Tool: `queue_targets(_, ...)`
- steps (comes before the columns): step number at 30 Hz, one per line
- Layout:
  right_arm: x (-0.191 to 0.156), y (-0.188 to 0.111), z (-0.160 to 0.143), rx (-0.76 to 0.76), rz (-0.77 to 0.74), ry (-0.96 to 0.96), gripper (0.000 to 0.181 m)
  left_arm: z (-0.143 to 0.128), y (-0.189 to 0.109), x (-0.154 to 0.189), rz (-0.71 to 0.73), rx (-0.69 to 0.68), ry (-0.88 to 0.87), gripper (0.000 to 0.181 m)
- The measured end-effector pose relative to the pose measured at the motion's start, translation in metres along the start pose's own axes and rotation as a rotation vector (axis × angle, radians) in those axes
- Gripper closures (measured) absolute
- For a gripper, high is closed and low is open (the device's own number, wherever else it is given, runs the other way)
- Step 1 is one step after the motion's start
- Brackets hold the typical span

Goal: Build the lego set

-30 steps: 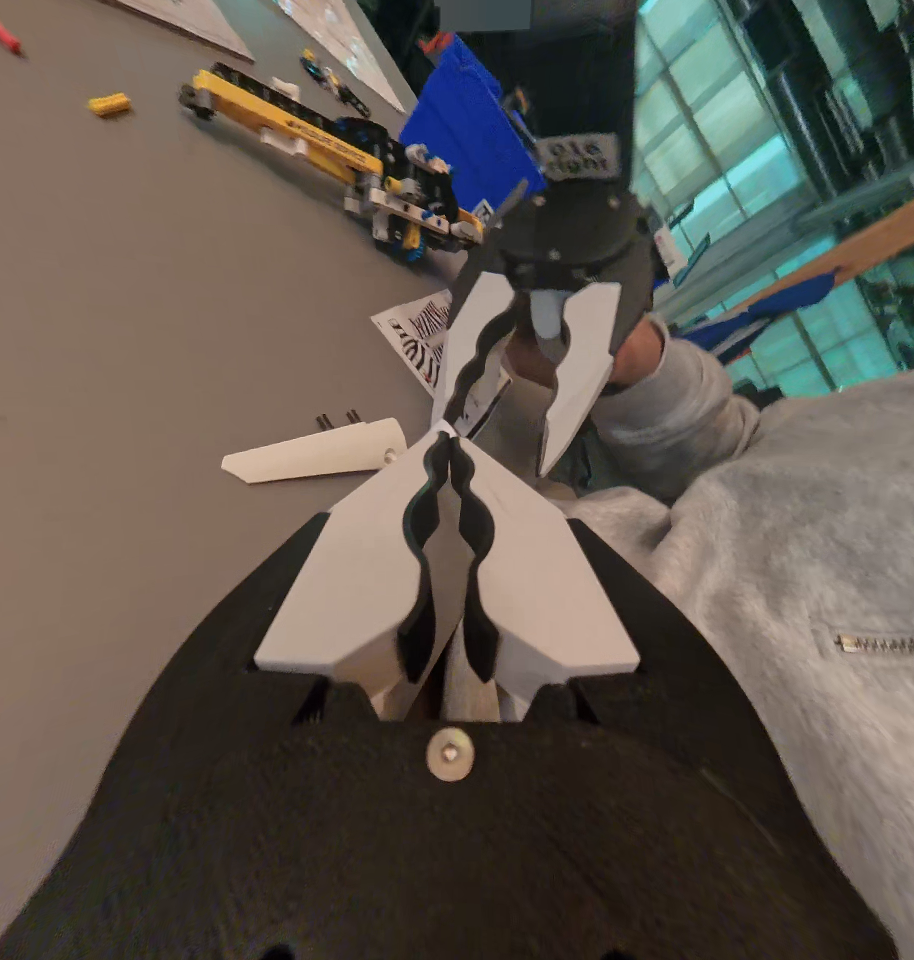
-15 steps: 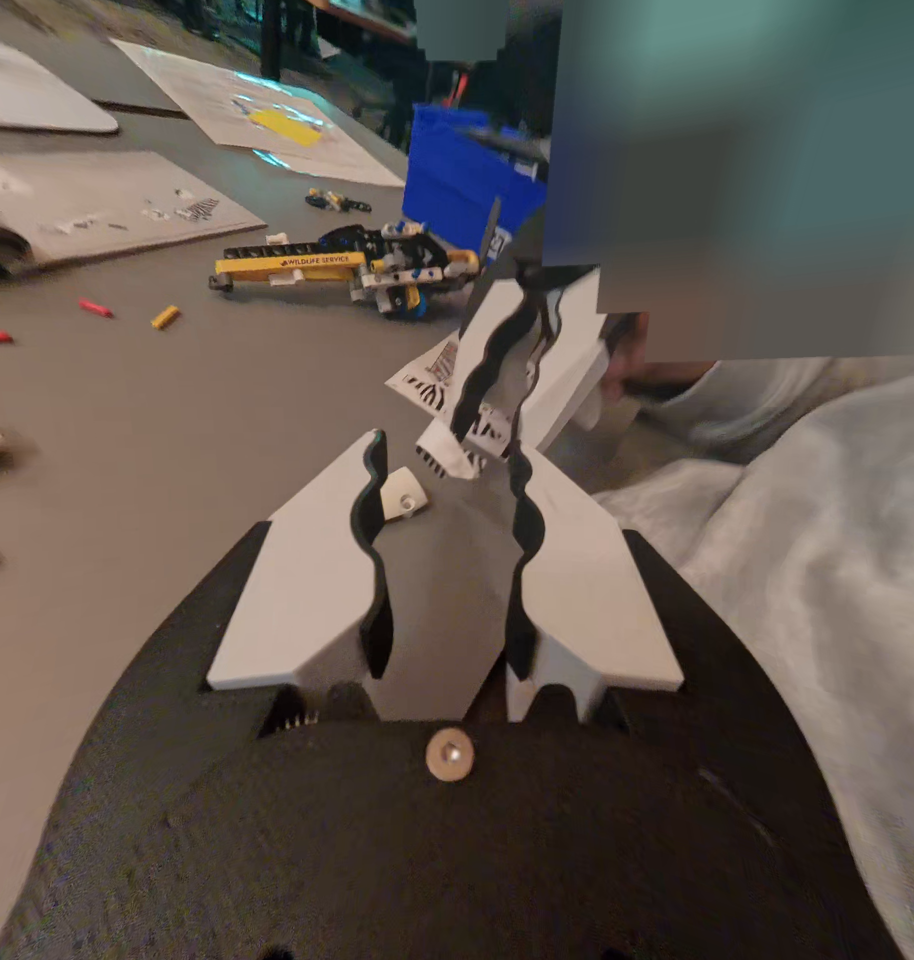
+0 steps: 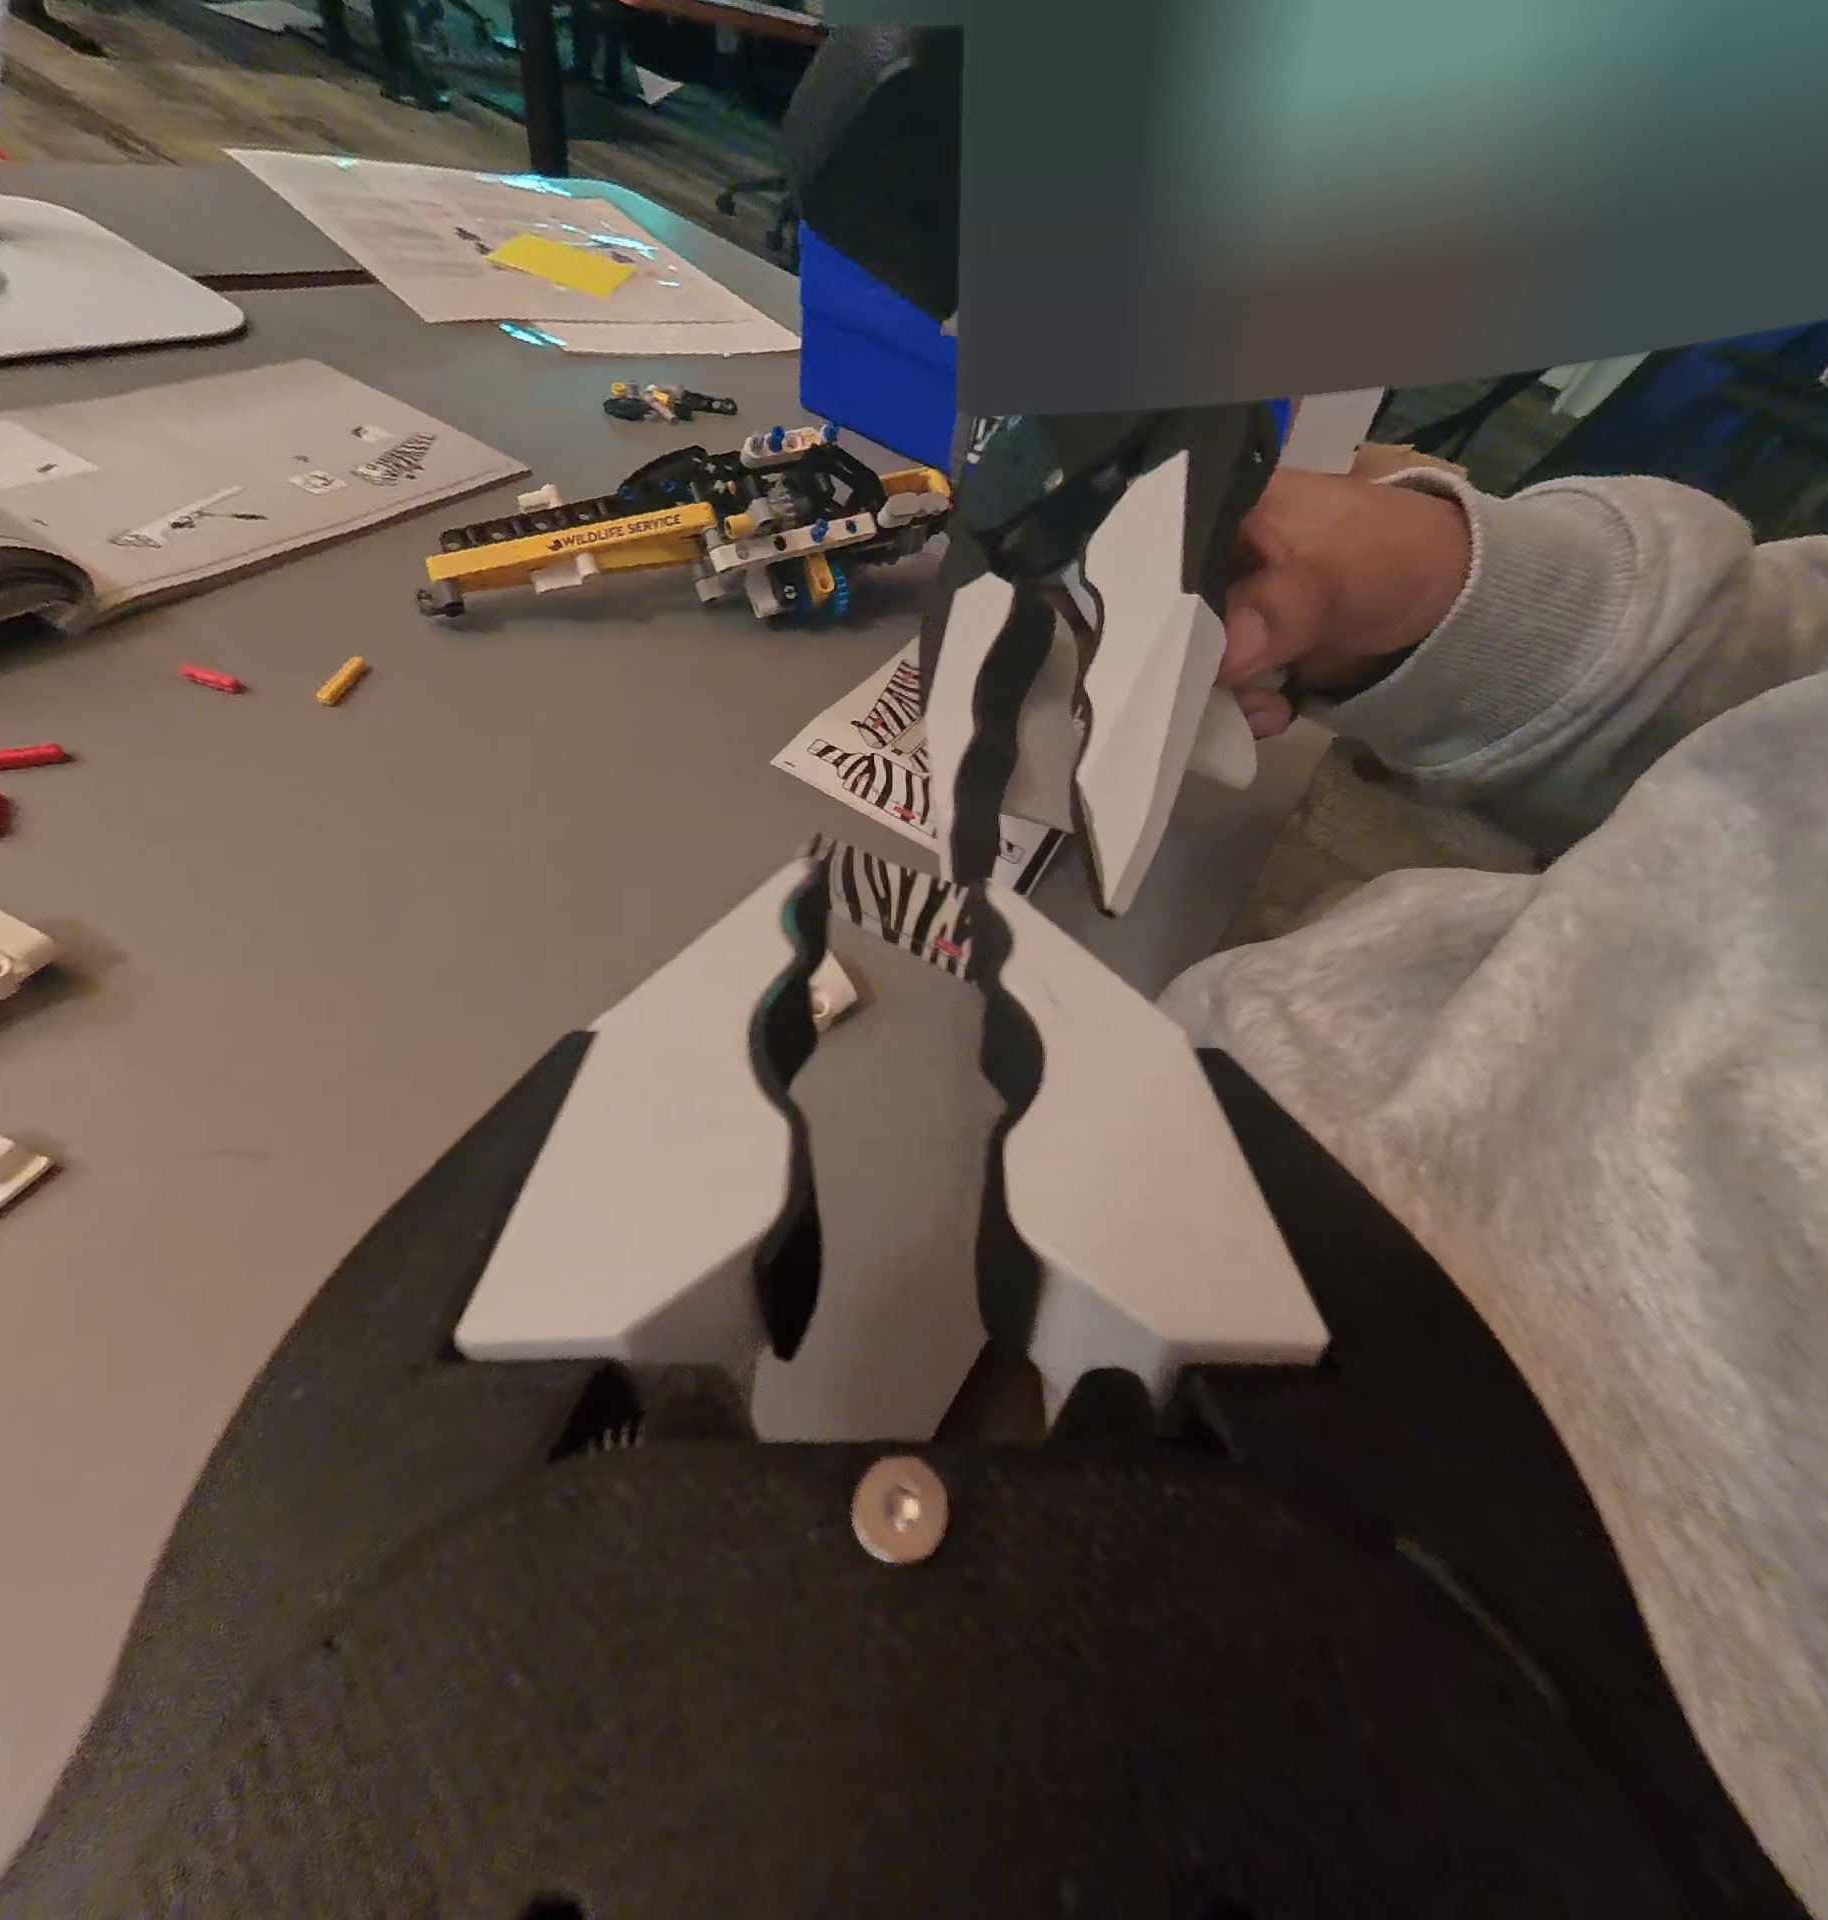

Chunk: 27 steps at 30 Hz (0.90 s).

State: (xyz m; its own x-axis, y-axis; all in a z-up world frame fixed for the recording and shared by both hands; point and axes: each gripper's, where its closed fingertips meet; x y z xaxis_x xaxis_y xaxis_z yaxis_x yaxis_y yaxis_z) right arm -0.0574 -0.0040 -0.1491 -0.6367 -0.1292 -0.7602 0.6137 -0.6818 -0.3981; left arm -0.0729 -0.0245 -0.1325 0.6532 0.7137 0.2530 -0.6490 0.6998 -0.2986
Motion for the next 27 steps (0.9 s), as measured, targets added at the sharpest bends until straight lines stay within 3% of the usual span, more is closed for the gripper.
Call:
queue_targets(2,-0.002,0.001,-0.003,-0.016,0.018,0.012,0.147,-0.002,0.003,0.000,0.003,-0.016,0.018,0.148)
queue_targets(6,-0.006,0.003,-0.007,-0.049,0.052,0.025,0.149,-0.007,0.006,-0.006,0.058,-0.049,0.055,0.148)
queue_targets(14,-0.008,0.001,-0.011,-0.075,0.063,0.023,0.150,-0.005,0.002,-0.011,0.022,-0.014,-0.051,0.149)
queue_targets(18,-0.009,0.001,-0.012,-0.083,0.066,0.015,0.150,-0.006,0.002,0.001,-0.070,-0.019,-0.074,0.181)
queue_targets(19,-0.008,0.000,-0.012,-0.081,0.065,0.012,0.150,-0.008,0.002,0.004,-0.095,-0.030,-0.084,0.181)
queue_targets(24,0.009,-0.005,-0.005,-0.005,-0.010,-0.040,0.133,-0.012,0.002,0.003,-0.150,-0.044,-0.272,0.181)
queue_targets(27,0.005,-0.014,0.008,0.129,0.007,-0.092,0.136,-0.003,-0.007,0.004,-0.239,0.047,-0.452,0.181)
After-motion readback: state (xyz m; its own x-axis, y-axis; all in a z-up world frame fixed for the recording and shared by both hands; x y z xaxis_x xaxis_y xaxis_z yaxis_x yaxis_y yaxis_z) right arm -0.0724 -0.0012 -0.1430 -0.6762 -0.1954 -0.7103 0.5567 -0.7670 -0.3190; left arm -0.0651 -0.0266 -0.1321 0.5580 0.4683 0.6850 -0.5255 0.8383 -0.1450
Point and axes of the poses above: each gripper's, where its closed fingertips meet, y out along the fingers, z out of its top, x = y × z across the jaws, and after that the axes turned 3 degrees about -z, right-handed
